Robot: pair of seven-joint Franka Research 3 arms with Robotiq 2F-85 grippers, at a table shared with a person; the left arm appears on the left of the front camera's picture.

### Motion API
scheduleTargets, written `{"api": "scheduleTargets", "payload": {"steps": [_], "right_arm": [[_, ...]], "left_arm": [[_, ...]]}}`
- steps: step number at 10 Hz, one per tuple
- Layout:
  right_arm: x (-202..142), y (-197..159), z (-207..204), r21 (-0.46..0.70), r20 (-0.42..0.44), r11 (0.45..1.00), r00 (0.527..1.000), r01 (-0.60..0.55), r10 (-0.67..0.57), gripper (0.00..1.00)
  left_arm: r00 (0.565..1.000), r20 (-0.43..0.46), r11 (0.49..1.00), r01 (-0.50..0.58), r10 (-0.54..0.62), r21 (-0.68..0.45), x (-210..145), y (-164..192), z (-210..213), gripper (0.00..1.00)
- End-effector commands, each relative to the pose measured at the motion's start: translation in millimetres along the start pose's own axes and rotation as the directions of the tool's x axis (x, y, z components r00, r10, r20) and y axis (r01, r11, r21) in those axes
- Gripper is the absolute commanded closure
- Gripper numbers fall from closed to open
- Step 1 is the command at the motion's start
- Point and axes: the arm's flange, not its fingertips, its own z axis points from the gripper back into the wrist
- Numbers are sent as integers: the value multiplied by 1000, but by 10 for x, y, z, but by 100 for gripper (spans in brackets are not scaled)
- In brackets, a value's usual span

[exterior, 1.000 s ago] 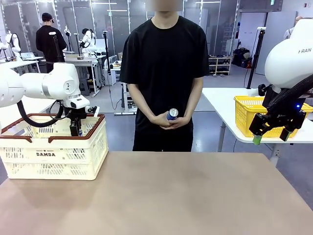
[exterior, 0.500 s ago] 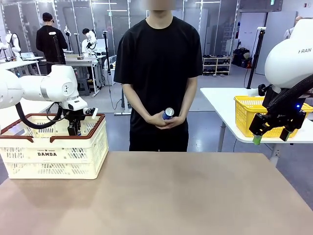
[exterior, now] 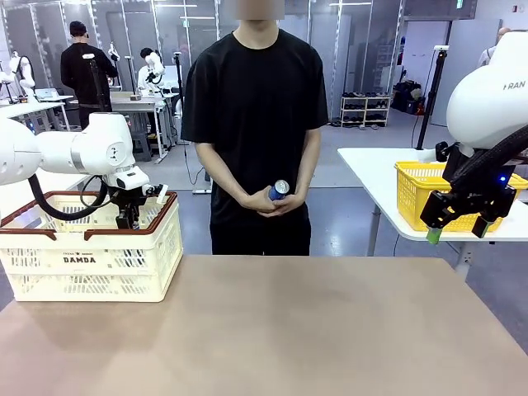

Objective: Place the drinks into the Shopping basket.
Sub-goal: Pick up one drink and place it into the Shopping basket.

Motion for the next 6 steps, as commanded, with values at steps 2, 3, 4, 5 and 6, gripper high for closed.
{"api": "scheduleTargets", "payload": {"steps": [2,3,4,5,6], "right_arm": [[-3,-17,25,-2,-4,1000,1000,0,0,0],[-3,-17,25,-2,-4,1000,1000,0,0,0],[-3,-17,25,-2,-4,1000,1000,0,0,0],[-3,-17,25,-2,-4,1000,1000,0,0,0],[-3,-17,25,-2,-4,1000,1000,0,0,0]], "left_arm": [[1000,8,1000,20,-20,13,-94,-166,-43,42],[1000,12,1000,25,-25,8,-100,-172,-62,42],[999,14,999,35,-35,-4,-113,-179,-79,42],[999,14,999,40,-40,-3,-115,-182,-80,38],[999,16,999,42,-42,-9,-123,-184,-53,23]]}}
